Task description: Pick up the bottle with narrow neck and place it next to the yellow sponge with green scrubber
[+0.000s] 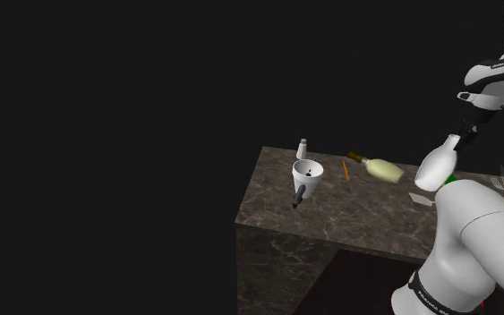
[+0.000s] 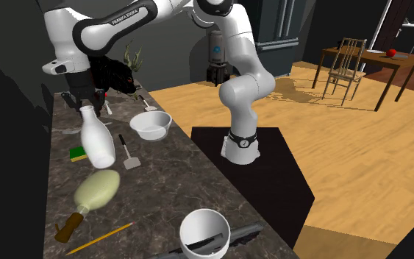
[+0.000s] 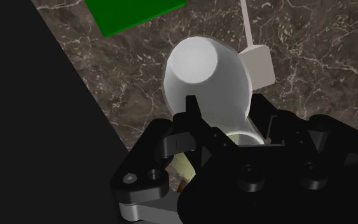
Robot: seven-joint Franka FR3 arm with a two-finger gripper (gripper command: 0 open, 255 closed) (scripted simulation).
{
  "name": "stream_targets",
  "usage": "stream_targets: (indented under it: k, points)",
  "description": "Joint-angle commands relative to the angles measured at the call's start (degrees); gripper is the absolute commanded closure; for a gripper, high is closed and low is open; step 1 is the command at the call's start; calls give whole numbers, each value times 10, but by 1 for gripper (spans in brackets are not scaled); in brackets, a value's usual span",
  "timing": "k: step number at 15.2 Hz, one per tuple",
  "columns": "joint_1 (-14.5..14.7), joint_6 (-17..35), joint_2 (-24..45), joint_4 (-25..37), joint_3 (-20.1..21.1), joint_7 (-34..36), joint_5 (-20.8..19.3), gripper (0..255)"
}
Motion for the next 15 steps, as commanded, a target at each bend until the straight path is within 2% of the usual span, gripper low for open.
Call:
stream_targets:
  k: [1,2,7,11,15]
  points:
    - [0,0,0,0,0,0,0,255]
    - [0,0,0,0,0,0,0,0]
    - [0,0,0,0,0,0,0,0]
    - [-16,-62,23,51,23,-18,27,0]
    - [-16,-62,23,51,23,-18,27,0]
